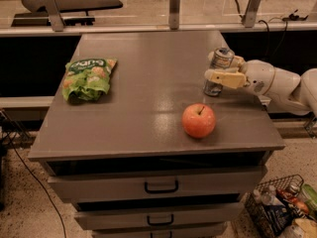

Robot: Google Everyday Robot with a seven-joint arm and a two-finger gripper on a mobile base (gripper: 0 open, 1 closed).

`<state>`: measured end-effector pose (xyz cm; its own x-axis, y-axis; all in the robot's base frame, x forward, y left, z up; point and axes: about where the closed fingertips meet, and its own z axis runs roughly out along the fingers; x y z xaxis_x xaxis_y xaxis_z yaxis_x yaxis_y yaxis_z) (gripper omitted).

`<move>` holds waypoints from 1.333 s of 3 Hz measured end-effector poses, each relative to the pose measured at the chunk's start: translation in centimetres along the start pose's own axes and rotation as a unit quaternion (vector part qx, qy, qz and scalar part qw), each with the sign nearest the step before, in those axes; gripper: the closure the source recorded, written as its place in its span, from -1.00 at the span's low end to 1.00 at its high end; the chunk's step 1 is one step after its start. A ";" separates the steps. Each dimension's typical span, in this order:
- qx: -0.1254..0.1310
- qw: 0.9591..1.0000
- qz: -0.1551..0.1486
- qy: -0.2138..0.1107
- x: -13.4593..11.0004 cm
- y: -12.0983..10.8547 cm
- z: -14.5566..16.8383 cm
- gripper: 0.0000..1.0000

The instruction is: Place redbull can upright

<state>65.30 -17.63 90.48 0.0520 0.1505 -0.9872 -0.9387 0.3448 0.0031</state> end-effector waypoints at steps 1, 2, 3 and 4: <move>0.003 1.000 -0.002 0.009 0.2 0.1 -1.2 -1.00; 0.007 1.000 -0.005 0.021 0.2 0.2 -2.7 -1.00; 0.004 0.999 -0.016 0.045 -0.5 0.3 -3.7 -1.00; 0.008 0.996 -0.034 0.084 -2.3 0.0 -5.7 -1.00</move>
Offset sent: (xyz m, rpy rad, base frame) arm -0.0186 -0.0469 -0.0110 -0.0710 0.0152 -0.0400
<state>63.20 -23.27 91.80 0.0567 -0.0302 -0.9979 -0.9290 0.3645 -0.0638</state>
